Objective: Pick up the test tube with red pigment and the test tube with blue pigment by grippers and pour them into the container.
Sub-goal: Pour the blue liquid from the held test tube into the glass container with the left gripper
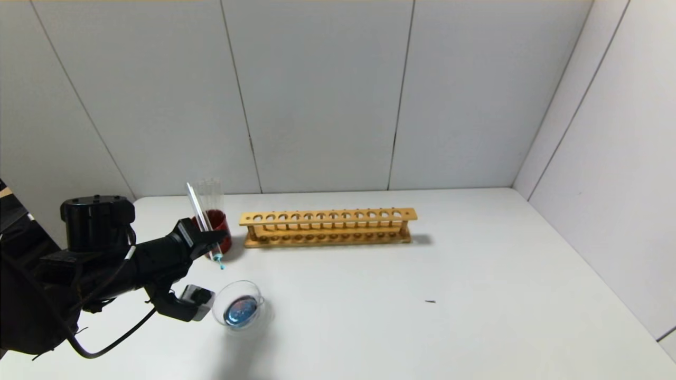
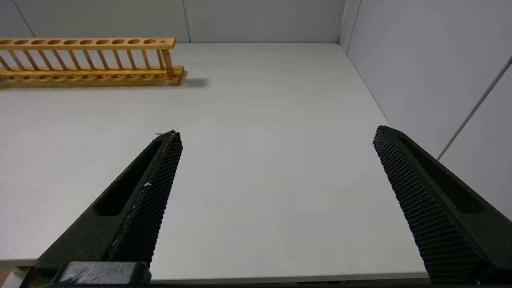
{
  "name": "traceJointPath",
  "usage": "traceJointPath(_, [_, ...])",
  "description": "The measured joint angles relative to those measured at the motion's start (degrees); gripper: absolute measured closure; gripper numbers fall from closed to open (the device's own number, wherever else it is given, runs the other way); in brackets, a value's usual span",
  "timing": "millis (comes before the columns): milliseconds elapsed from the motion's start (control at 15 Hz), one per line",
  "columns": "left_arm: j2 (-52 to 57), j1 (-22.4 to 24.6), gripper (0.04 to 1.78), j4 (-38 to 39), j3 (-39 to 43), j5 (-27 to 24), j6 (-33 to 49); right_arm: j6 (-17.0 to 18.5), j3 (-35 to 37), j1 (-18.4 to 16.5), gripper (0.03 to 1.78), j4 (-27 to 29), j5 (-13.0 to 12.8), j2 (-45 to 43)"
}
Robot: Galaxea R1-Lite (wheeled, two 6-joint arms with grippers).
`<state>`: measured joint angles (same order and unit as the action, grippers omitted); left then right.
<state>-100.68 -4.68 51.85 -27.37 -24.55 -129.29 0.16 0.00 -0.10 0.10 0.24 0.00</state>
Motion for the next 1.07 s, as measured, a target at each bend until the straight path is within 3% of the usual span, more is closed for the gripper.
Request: traceJointPath(1067, [2.58, -2.07, 1.50, 9.92, 2.27, 2.18, -4.08, -0.05, 0.00, 0.00, 0.06, 0.00, 0.00, 0.00])
